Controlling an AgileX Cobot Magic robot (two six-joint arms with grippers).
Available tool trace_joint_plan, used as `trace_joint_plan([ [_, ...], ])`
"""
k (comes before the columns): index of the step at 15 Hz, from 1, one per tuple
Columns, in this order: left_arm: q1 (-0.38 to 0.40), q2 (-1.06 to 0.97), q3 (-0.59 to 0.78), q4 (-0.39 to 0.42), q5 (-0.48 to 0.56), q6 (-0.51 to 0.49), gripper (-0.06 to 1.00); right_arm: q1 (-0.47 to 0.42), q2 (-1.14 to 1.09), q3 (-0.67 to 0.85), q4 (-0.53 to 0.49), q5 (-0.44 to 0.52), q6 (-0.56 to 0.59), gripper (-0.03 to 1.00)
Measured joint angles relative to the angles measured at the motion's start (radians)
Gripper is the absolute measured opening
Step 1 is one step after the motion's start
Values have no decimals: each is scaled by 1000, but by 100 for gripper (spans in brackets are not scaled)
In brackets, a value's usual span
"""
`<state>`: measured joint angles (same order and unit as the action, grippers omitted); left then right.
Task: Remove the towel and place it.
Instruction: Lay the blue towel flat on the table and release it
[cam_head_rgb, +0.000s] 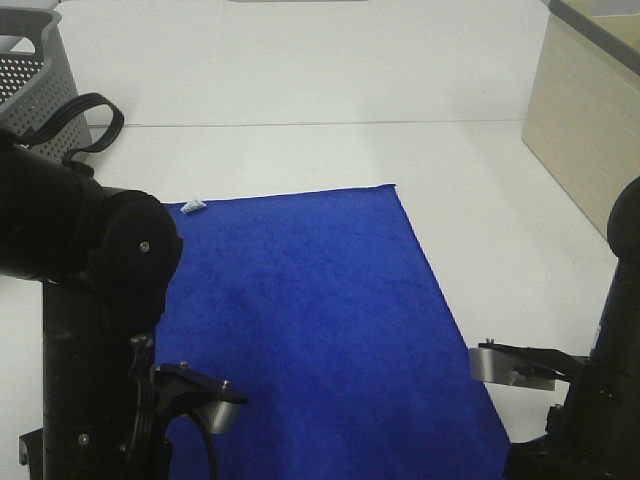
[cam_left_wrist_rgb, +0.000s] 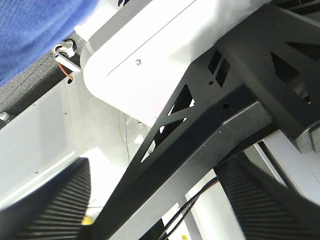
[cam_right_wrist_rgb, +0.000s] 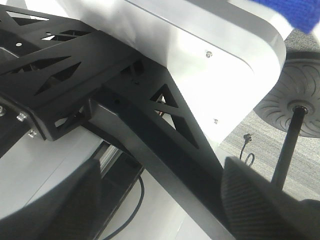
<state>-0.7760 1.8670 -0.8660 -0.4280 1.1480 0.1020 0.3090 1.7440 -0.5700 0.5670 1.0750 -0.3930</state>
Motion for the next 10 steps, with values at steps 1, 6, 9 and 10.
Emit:
trace_joint_plan([
  [1, 0, 0, 0, 1, 3, 0, 76, 0, 0, 0, 0, 0, -1, 68],
  [6, 0, -67, 0, 37, 2, 0, 77, 0, -25, 1, 0, 4, -1, 68],
  [9, 0, -127, 0, 64, -7, 0, 77, 0, -62, 1, -1, 4, -1, 68],
  [10, 0, -131, 0, 64, -7, 0, 77, 0, -74, 1, -1, 4, -1, 68],
])
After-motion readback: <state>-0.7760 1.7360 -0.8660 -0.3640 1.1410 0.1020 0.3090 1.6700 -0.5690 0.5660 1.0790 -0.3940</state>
